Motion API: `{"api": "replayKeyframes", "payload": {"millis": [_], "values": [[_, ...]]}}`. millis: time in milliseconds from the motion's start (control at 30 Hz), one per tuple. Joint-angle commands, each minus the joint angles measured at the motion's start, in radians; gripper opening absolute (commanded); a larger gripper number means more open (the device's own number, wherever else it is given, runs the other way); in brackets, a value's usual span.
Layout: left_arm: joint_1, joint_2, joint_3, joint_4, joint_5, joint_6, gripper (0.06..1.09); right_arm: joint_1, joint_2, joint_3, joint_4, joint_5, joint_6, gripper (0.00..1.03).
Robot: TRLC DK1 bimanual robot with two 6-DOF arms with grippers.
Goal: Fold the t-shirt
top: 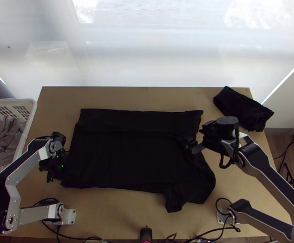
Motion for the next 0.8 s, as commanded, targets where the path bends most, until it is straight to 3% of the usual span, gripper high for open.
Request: {"api": "replayKeyframes", "payload": {"millis": [0, 233, 600, 767], "values": [[-0.006, -0.047, 0.028, 0.015, 0.005, -0.031, 0.09, 0.185, -0.042, 0.041, -0.254, -0.025, -0.070, 0.98], [-0.006, -0.111, 0.061, 0.015, 0.005, -0.063, 0.09, 0.456, -0.131, -0.105, -0.441, -0.024, -0.121, 0.98], [-0.006, -0.122, 0.077, 0.016, 0.005, -0.097, 0.09, 0.640, -0.034, -0.175, -0.338, -0.027, -0.106, 0.98], [-0.006, -0.120, 0.077, 0.018, 0.005, -0.106, 0.09, 0.697, 0.035, -0.105, -0.315, -0.090, -0.051, 0.97]]}}
